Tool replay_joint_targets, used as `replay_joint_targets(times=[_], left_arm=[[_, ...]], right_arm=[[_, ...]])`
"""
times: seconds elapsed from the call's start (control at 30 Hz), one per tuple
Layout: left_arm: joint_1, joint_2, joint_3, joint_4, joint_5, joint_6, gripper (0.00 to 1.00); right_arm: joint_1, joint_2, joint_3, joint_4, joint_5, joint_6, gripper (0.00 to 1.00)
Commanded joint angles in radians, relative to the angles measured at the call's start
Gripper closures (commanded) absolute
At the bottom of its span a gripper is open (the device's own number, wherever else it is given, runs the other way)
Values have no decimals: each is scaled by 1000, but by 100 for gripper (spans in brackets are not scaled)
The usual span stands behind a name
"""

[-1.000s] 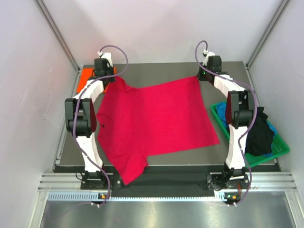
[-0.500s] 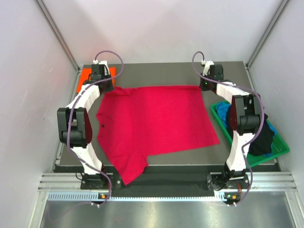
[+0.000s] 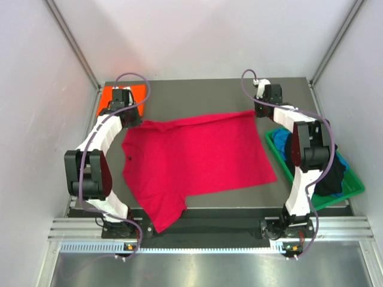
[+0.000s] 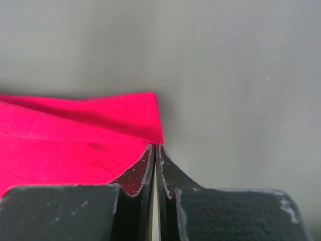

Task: Fold and stack the t-shirts
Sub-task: Fold the tshirt

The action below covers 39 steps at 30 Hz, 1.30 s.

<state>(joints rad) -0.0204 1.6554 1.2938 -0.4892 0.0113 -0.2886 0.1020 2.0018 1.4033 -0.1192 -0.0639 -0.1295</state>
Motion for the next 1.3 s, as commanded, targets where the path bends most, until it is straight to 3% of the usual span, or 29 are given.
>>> replay_joint_targets(times=[0.0,0.4,0.9,1.27], left_arm=[[4,-81,-40,-32,-4,-40,100],[4,-177,-50,-78,-143,-63,100],[4,-276,-315,-39,-148,-145,100],[4,-278,-363,-43,-142,-152,100]], right_arm=[[-2,-57,3,12,21,-21,100],[39,-112,-40,-13,99,-48,100],[77,-158,-150,-29,160,-45,100],[82,-138,-144,-54,179,-45,100]])
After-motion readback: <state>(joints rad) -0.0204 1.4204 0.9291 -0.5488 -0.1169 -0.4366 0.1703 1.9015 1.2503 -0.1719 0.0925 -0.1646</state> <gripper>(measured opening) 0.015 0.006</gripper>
